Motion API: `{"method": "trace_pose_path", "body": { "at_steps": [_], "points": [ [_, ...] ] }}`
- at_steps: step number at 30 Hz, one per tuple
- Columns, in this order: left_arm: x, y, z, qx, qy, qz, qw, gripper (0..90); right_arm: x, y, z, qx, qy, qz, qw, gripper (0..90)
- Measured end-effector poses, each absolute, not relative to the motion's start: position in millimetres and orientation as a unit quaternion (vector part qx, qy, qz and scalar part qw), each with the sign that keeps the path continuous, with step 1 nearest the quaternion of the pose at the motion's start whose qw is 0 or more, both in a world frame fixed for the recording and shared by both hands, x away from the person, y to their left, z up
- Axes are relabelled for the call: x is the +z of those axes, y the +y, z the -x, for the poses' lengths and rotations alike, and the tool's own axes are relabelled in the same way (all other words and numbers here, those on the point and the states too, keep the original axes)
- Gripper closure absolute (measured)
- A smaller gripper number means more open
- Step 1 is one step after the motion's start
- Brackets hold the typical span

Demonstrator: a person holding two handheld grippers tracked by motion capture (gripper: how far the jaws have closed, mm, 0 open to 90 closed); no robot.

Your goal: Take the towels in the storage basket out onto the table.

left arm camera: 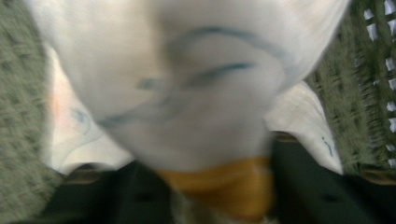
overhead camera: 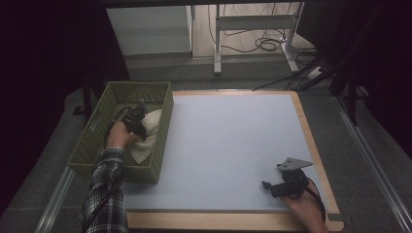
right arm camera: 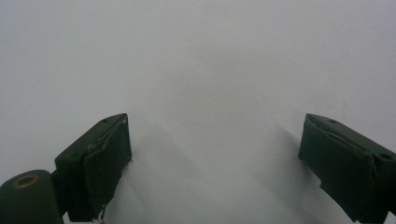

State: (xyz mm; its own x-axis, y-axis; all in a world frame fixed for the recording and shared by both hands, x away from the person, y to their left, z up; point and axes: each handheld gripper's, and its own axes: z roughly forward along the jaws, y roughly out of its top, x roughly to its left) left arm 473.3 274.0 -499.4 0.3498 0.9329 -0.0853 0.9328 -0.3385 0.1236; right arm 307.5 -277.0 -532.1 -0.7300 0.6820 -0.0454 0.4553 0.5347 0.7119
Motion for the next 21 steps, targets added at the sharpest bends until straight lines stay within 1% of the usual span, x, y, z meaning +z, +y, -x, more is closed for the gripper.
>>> {"method": "trace_pose_path", "body": {
  "at_steps": [2,7,18,21],
  "points": [
    [-498,276,-472,0.002,0.581,-0.809,0.085,81.5,-532,-277,-308,0.352,0.861,-0.33,0.161,9.4],
    [-484,279,-466,0.021,0.582,-0.805,0.115,81.3,-532,-277,-308,0.351,0.861,-0.33,0.161,9.4],
    [-431,289,-444,0.046,0.57,-0.806,0.152,81.0,-532,-277,-308,0.351,0.861,-0.33,0.161,9.4],
    [-417,290,-438,0.054,0.563,-0.81,0.153,80.9,-532,-277,-307,0.351,0.861,-0.33,0.161,9.4]
  ]
}}
